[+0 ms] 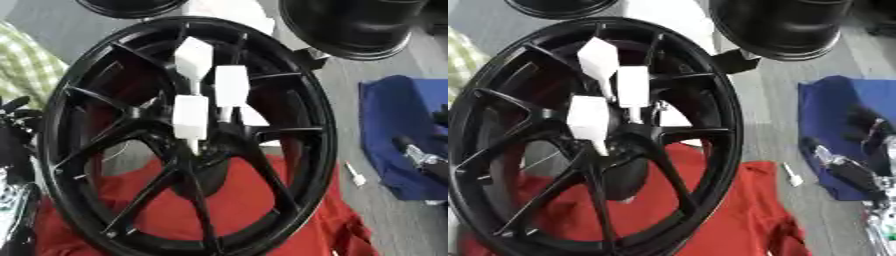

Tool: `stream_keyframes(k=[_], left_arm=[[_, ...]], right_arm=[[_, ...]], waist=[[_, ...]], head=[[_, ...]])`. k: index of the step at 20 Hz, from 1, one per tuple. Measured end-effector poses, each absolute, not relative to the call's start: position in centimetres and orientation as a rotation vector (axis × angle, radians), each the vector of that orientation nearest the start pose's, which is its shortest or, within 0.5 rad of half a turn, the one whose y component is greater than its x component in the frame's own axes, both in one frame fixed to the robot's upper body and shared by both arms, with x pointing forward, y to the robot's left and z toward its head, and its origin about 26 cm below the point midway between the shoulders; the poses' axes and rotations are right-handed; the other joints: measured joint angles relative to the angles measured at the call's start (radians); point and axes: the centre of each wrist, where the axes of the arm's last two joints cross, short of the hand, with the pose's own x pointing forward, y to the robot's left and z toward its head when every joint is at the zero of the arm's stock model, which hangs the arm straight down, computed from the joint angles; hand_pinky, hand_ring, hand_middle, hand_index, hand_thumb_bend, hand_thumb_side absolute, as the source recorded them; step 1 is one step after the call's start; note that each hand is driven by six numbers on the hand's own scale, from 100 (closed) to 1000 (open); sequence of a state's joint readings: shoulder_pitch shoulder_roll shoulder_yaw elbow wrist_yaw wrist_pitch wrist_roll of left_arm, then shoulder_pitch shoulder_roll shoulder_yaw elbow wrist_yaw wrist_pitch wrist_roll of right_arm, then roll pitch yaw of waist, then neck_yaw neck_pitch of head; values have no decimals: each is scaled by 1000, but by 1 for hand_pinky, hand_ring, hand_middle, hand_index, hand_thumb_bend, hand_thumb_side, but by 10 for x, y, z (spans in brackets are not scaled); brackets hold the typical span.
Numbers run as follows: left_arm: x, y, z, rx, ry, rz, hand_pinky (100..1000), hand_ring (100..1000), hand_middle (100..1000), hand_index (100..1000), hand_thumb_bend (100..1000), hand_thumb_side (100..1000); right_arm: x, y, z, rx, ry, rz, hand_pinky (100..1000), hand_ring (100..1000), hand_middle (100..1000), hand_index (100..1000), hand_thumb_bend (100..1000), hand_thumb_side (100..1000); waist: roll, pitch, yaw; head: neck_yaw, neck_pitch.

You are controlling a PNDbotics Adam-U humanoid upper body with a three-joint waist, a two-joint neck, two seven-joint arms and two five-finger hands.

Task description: Pull the pin out of the wheel hub.

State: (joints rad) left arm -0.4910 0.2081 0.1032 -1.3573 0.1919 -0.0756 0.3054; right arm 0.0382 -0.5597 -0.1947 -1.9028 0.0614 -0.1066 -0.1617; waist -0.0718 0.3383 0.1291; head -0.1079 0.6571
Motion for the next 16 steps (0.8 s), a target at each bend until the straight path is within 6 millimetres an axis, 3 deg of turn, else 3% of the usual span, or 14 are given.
stream_keyframes(k=[8, 14, 15, 16], left_arm=[[392, 287, 98, 215, -1890, 268, 646, 510, 478, 710, 154, 972], [389, 294, 95, 242, -1878, 250, 646, 510, 478, 710, 150, 973], [389, 294, 94, 242, -1876, 247, 646, 510, 478, 710, 149, 973], [388, 294, 93, 243, -1873, 244, 646, 510, 478, 710, 149, 973]], right_arm=[[262, -387, 233, -744, -2074, 843, 769, 829, 749, 824, 670, 239], [274, -365, 299, -692, -2049, 1182, 799, 831, 757, 819, 662, 237], [276, -361, 308, -686, -2035, 1235, 804, 832, 756, 820, 611, 253], [276, -357, 316, -681, -2018, 1286, 806, 834, 762, 820, 660, 235]], waist=[[-14, -9, -14], [-22, -15, -15], [-24, -16, -15], [-26, -16, -14]], head=[[14, 4], [14, 11], [13, 14], [12, 16]])
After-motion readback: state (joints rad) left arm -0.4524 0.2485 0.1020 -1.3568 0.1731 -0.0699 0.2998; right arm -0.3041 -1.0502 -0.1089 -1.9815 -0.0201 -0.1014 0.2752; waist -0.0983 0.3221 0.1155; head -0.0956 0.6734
